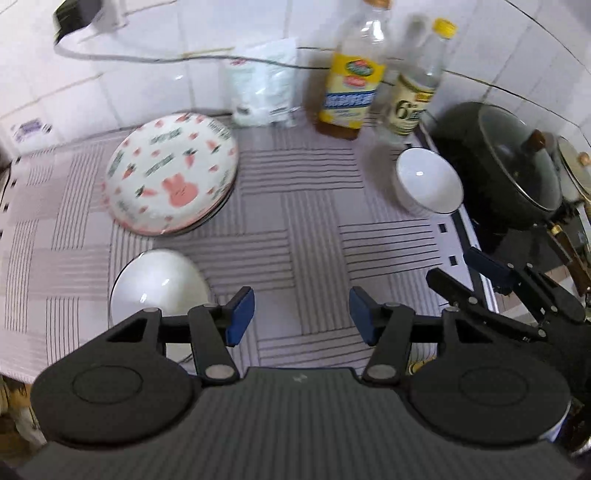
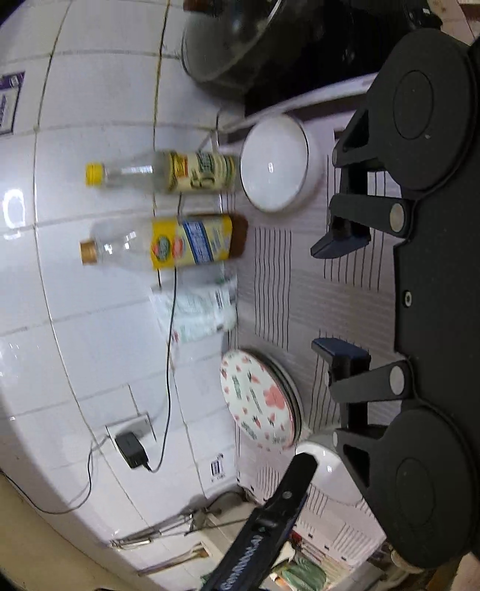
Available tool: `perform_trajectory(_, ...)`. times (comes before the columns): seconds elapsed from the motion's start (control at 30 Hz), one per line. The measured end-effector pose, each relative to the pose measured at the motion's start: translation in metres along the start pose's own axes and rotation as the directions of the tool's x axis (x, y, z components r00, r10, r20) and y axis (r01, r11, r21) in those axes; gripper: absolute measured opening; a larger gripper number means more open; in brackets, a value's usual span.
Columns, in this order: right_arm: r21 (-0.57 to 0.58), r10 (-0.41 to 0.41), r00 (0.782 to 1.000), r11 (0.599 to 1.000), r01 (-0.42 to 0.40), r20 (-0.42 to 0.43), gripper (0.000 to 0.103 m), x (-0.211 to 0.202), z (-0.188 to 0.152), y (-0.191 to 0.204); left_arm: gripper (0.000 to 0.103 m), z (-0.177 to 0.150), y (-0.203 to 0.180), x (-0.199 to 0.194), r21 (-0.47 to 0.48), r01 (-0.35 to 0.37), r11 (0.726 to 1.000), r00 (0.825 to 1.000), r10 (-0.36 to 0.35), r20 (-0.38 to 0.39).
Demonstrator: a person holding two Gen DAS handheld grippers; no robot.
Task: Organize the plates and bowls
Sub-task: 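Move both grippers to the third white bowl near the bottles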
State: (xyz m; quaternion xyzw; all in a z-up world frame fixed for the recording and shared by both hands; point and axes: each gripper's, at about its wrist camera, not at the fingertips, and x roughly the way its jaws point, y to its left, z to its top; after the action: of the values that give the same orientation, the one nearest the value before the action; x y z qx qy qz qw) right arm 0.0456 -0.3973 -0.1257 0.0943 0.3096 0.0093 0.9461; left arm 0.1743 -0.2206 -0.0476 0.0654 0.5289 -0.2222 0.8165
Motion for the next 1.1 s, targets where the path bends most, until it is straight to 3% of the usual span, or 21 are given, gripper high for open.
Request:
perform_trajectory(0.27,-0.038,-0.119,0.993,0.992,0.120,0.012,0.072,0.006,-0.010,-0.016,0.067,0.017,-0.024,0.020,0.074,0.022,0.997,1.000,-0.023,0.013)
perform_trajectory(0.43,-0.026,-0.164,0.986,0.986,0.165,0.012,0.076,0.018,-0.021,-0.020,0.076,0.027,-0.039,0.043,0.118,0.053,0.992,0.998,-0.056,0.024)
perform_trajectory(0.53,-0.013,-0.186,0.982,0.982,0.186,0.019,0.086,0.030,-0.028,-0.025,0.077,0.034,-0.049,0.061,0.162,0.089,0.983,0.996,-0.093,0.015)
perform_trajectory(0.77,0.051,-0.272,0.962,0.961,0.270,0.017,0.090,0.072,-0.031,-0.040,0.077,0.059,-0.060,0.103,0.169,0.140,0.976,0.988,-0.149,0.041)
perform_trajectory(1.1,0.082,-0.315,0.949,0.946,0.312,0.020,0.095,0.121,-0.033,-0.060,0.077,0.099,-0.076,0.164,0.163,0.191,0.968,0.977,-0.203,0.059)
